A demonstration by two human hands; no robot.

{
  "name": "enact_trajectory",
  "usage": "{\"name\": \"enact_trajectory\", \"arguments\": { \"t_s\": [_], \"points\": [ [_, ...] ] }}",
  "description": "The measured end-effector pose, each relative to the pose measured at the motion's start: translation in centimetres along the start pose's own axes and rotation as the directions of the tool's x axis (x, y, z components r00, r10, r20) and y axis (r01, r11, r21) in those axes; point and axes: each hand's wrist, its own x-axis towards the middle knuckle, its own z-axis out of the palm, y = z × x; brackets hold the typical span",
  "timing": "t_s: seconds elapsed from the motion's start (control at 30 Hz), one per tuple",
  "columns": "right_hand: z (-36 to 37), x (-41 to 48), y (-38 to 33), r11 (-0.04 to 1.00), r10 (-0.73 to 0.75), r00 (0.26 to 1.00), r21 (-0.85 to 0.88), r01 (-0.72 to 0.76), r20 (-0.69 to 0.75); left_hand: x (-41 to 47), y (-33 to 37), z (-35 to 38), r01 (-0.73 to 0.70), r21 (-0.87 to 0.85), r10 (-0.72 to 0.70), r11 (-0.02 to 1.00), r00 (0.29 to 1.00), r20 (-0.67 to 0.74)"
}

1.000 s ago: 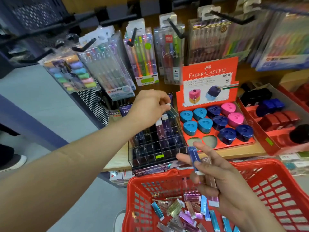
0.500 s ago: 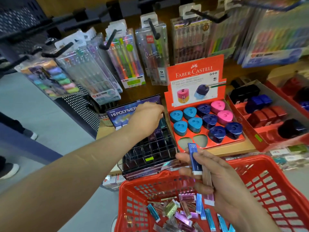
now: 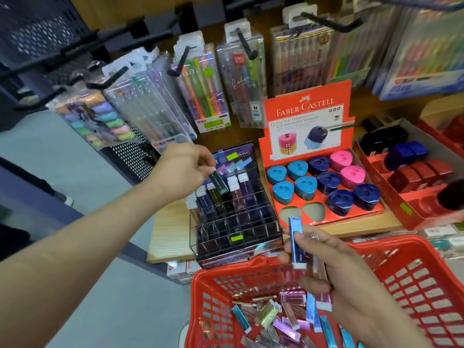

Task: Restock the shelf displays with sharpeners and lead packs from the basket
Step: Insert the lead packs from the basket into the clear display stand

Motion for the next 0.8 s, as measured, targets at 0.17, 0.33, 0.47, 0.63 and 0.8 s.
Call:
{"name": "enact_trajectory", "arguments": {
  "t_s": [0.17,0.33,0.47,0.63,0.8],
  "points": [
    [0.5,-0.1,0.3,1.000,-0.019,0.998,-0.014,0.020,0.065,0.3,-1.0,1.8,-0.032,0.065,0.033,0.997,0.999,-0.016],
    [0.5,0.0,0.8,0.998,-0.016,0.997,-0.062,0.021,0.071,-0.1,-0.7,3.1,-0.115,0.105,0.115,0.988,0.993,-0.001],
    [0.8,0.1,0.9,0.998,-0.015,0.998,-0.057,0.018,0.065,-0.1,-0.8,4.4,-0.171,0.175,0.165,0.970,0.985,0.049],
    [1.3,0.0,0.8,0.997,-0.048,0.996,-0.049,0.051,0.069,0.2,-1.0,5.7,-0.211,0.310,0.191,0.927,0.977,0.094],
    [1.9,0.2,1.0,0.999,-0.042,0.999,0.004,0.042,-0.027,-0.4,-0.4,3.8,-0.187,0.242,0.193,0.952,0.981,-0.001]
  ]
}}
